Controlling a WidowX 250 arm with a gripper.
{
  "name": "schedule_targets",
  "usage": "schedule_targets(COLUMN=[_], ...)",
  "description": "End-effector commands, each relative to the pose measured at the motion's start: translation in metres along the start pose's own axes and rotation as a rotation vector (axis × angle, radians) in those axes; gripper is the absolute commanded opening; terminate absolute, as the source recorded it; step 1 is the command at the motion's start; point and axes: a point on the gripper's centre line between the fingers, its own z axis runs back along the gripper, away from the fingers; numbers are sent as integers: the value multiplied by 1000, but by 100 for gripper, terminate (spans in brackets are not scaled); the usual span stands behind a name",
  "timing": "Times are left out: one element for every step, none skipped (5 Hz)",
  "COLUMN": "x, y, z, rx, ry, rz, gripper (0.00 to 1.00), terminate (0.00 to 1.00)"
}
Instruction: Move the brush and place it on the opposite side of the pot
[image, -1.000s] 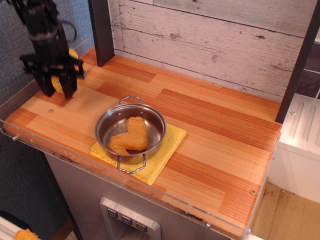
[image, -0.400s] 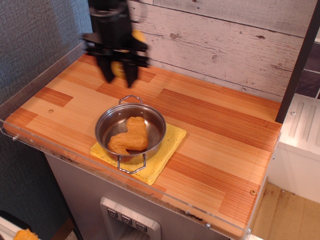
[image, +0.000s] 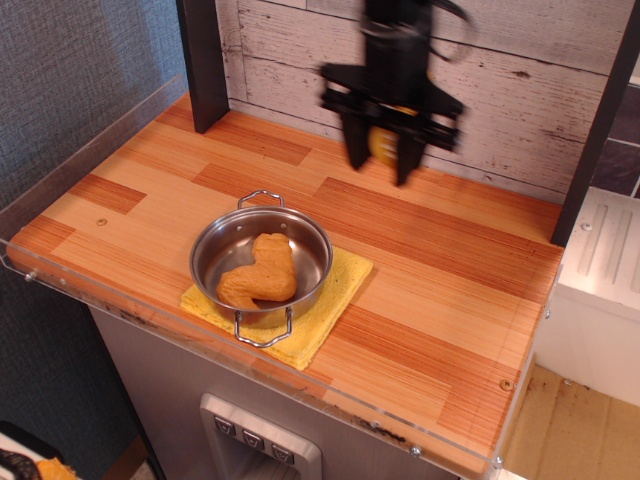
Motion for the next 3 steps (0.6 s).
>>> schedule_targets(x=[-1,-8,-15], y=[-25,-23,-24], z=[-33,-48,-56], rx=[-16,-24,-47], ry=[91,165,196], rz=[59,37,13], gripper=[0,0,0], terminate=[0,0,0])
